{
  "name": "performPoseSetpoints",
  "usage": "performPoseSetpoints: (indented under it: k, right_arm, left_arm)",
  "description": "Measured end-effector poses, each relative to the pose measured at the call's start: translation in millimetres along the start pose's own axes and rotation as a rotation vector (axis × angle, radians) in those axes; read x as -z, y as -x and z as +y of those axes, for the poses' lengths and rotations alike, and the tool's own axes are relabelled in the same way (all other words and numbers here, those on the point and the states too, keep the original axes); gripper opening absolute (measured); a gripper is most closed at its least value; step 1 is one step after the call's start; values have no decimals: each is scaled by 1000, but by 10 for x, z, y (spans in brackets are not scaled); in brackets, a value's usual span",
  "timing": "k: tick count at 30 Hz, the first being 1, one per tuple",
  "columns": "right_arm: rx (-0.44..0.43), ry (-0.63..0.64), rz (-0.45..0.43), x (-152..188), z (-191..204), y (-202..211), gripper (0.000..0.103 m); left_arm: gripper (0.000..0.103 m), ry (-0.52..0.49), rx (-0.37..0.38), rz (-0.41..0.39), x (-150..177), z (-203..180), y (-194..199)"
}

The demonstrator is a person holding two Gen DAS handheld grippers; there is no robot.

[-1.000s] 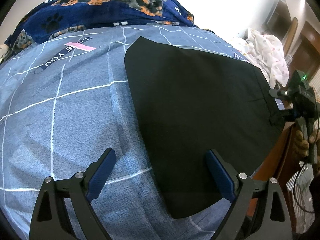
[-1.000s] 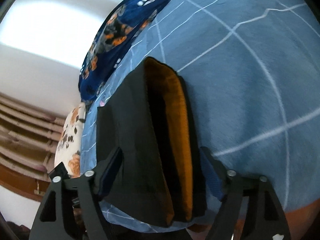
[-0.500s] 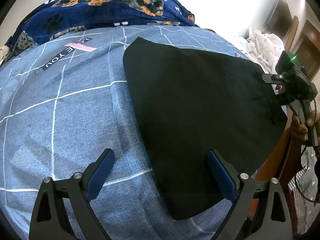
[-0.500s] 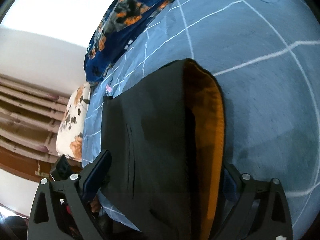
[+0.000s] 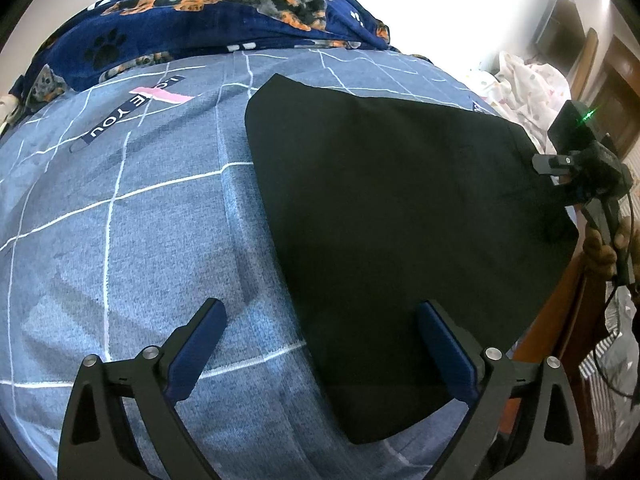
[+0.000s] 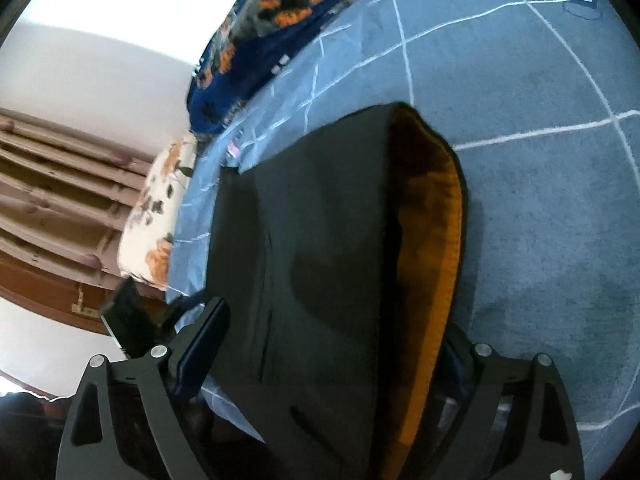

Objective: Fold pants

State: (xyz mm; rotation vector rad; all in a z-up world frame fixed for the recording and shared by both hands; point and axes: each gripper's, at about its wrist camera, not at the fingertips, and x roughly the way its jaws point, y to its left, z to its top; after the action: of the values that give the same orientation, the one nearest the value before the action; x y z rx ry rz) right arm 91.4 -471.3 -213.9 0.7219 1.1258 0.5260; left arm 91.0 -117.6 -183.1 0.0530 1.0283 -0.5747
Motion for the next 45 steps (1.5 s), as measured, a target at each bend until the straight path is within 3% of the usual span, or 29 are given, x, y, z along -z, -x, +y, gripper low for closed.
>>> performPoseSetpoints:
  k: [5, 9, 12, 15, 21, 26, 31, 36, 40, 45]
  right_arm:
    - [-4, 20, -6, 0, 63, -40, 86]
    - [37, 48, -20, 34, 21, -48, 55]
    - [-3, 9, -21, 32, -120, 6, 46]
    - [-27, -3, -24, 38, -180, 21, 46]
    - [-76, -41, -7, 18, -259, 44, 45]
    - [-118, -117, 11, -5, -353, 76, 46]
    - [-96, -127, 11, 13, -321, 85, 49]
    - [-145, -134, 39, 67, -179, 44, 83]
    - [-215, -93, 115, 218, -97, 50, 90]
    - [-313, -167, 38, 196, -196, 123, 91]
  left_arm:
    - [97, 4, 17, 5, -14, 16, -3]
    - [97, 21, 58, 26, -76, 99, -3]
    - [97, 58, 108, 26, -127, 173, 40]
    - [97, 90, 161, 18, -196, 245, 79]
    - [97, 83, 263, 79, -295, 235, -46]
    - [97, 38, 325, 98, -331, 149, -120]
    - [97, 22, 430, 149, -390, 102, -177]
    - [97, -8, 461, 156, -438, 62, -238]
    - [97, 60, 527, 157, -501, 184, -282]
    - [97, 79, 566, 170, -547, 203, -308]
